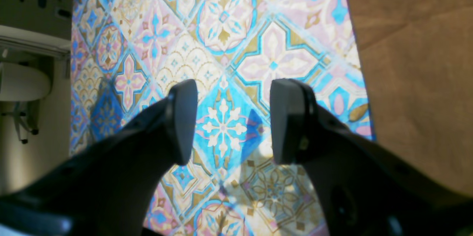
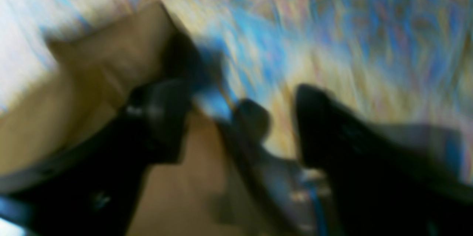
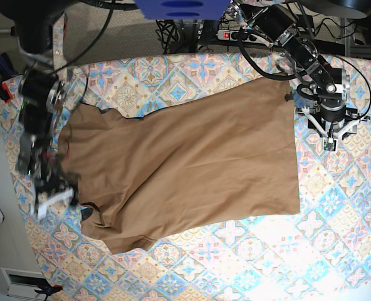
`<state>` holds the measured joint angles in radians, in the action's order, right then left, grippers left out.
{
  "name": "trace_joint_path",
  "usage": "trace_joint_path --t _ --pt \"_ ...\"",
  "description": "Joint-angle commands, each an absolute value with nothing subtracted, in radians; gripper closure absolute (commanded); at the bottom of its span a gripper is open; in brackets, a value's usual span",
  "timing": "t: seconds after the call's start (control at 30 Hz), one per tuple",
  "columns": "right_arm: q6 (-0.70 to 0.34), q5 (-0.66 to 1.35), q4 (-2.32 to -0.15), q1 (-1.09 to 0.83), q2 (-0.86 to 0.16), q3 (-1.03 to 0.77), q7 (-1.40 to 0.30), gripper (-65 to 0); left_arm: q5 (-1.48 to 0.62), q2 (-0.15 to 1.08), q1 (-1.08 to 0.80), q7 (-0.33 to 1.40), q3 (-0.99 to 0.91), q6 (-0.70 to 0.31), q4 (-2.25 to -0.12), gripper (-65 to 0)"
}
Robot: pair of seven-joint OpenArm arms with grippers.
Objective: Layout the t-shirt on the table in an organized manner, then fold the t-shirt properly
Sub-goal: 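Grasp the shirt side with the right gripper and pull it outward, then move the right gripper back to the shirt corner and grasp it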
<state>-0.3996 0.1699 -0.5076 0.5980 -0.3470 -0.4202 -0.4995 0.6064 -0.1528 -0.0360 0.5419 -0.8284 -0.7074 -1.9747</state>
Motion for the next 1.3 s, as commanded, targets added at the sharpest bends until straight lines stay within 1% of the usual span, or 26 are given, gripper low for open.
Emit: trace_joint_path --t 0.0,0.1,0.17,0.2,0.27,0.43,0.47,0.5,0.53,0.6,0.7,0.8,1.0,1.2,1.27 --pt "-0.407 0.186 -0.585 0.607 -0.361 -0.447 -0.501 -30.7 0.601 -0.157 -0.024 0.526 -0.826 -0.698 -1.991 -30.6" --pt "-0.407 0.186 -0.814 0.516 -0.36 -0.572 -0.625 -16.9 0.599 -0.157 -0.024 0.526 -0.826 -0.698 -1.991 -30.6" --pt "-0.407 0.185 -0.961 0.452 -0.36 -0.645 -0.707 -11.9 0.599 -0.157 -0.024 0.526 -0.826 -0.698 -1.991 -30.6" --pt "-0.407 0.185 -1.026 0.426 -0.36 -0.673 -0.75 -12.0 0.599 -0.157 -0.024 0.526 -0.826 -0.698 -1.991 -30.6" --pt "-0.407 0.183 -1.133 0.384 -0.36 -0.69 -0.825 -15.6 0.598 -0.157 -0.024 0.526 -0.825 -0.698 -1.991 -30.6" --pt "-0.407 0.186 -1.303 0.285 -0.358 -0.696 -0.97 -33.8 0.598 -0.157 -0.024 0.526 -0.822 -0.698 -1.991 -30.6" --pt "-0.407 0.186 -1.333 0.257 -0.357 -0.696 -0.981 -36.5 0.598 -0.157 -0.024 0.526 -0.822 -0.698 -1.991 -30.6" --pt "-0.407 0.186 -1.36 0.226 -0.355 -0.696 -0.983 -37.9 0.598 -0.157 -0.024 0.526 -0.822 -0.698 -1.991 -30.6" --pt "-0.407 0.188 -1.38 0.2 -0.341 -0.696 -0.983 -37.9 0.598 -0.157 -0.024 0.524 -0.822 -0.698 -1.991 -30.6" --pt "-0.407 0.188 -1.419 0.147 -0.283 -0.708 -0.983 -37.6 0.598 -0.157 -0.024 0.524 -0.822 -0.698 -1.991 -30.6" --pt "-0.407 0.188 -1.461 0.091 -0.226 -0.768 -0.984 -35.6 0.598 -0.157 -0.024 0.524 -0.822 -0.698 -1.991 -30.6" --pt "-0.409 0.186 -1.471 0.045 -0.173 -0.791 -0.984 -33.8 0.598 -0.157 -0.024 0.524 -0.822 -0.698 -1.991 -30.6" --pt "-0.409 0.186 -1.474 0.001 -0.137 -0.792 -0.978 -33.0 0.598 -0.157 -0.024 0.524 -0.822 -0.698 -1.991 -30.6" --pt "-0.409 0.188 -1.481 -0.033 -0.133 -0.789 -0.984 -33.0 0.598 -0.157 -0.024 0.524 -0.822 -0.698 -1.991 -30.6" --pt "-0.41 0.188 -1.486 -0.045 -0.108 -0.789 -0.984 -33.0 0.598 -0.157 -0.024 0.524 -0.822 -0.698 -1.991 -30.6"
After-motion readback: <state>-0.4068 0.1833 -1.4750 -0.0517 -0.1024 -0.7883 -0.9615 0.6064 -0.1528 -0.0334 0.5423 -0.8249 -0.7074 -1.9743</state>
